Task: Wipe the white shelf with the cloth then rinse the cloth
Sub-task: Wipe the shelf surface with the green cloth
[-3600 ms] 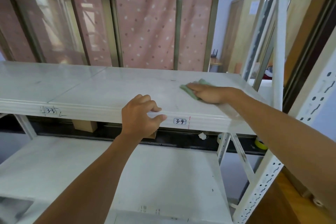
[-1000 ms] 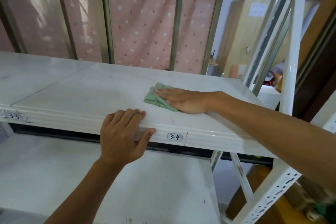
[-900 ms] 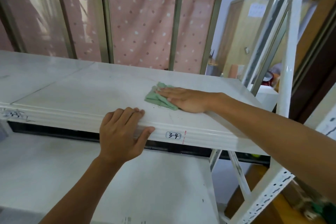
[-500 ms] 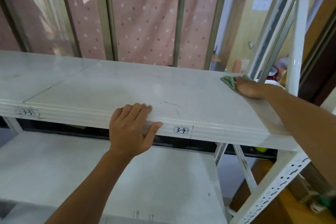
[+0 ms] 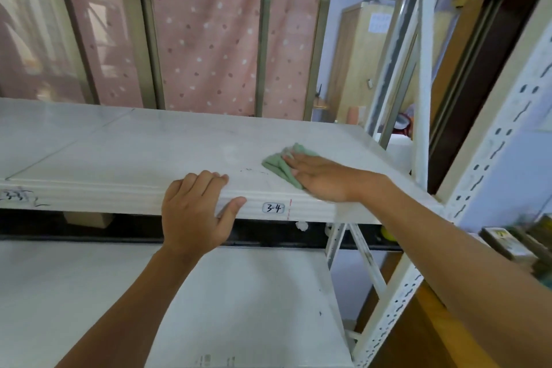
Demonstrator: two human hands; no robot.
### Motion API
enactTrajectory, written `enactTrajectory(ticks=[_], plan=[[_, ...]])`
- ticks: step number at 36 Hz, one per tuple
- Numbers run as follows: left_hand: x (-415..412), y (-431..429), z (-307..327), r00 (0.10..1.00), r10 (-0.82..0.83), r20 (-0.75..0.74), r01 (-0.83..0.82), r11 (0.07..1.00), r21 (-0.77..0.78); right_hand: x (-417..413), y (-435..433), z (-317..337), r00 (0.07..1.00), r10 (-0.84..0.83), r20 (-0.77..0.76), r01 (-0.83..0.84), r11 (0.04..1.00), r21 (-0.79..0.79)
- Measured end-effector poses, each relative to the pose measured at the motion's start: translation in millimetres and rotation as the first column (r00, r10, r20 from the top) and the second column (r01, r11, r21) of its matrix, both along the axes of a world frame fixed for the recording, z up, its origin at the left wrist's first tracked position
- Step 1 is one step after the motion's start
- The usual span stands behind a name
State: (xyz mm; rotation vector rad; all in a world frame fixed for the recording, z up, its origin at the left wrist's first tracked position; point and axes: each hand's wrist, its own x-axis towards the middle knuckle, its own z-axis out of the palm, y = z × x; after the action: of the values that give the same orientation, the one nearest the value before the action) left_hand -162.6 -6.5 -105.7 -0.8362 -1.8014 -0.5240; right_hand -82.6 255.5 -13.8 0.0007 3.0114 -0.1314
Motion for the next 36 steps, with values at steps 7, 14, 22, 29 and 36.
enactTrajectory(ticks=[7,14,22,29,36], plan=[[1,-1,1,1.000,-0.019,0.025,0.019,1.000,0.001,35,34,9,0.979,-0.202,-0.033,0.201,0.979,-0.024],[3,-5,2,0.994,-0.022,0.111,0.026,0.999,-0.036,69,94,-1,0.894,-0.440,-0.091,0.448,0.887,0.115],[8,-11,12,0.972,-0.001,0.236,0.032,0.991,-0.126,69,44,-4,0.903,-0.421,-0.084,0.428,0.900,0.080],[3,-25,41,0.911,-0.047,0.409,0.144,0.967,-0.210,39,-33,-9,0.963,-0.258,-0.077,0.258,0.966,-0.003],[-25,-48,48,0.921,-0.121,0.370,0.197,0.964,-0.177,18,23,11,0.968,-0.250,0.008,0.250,0.967,-0.037]])
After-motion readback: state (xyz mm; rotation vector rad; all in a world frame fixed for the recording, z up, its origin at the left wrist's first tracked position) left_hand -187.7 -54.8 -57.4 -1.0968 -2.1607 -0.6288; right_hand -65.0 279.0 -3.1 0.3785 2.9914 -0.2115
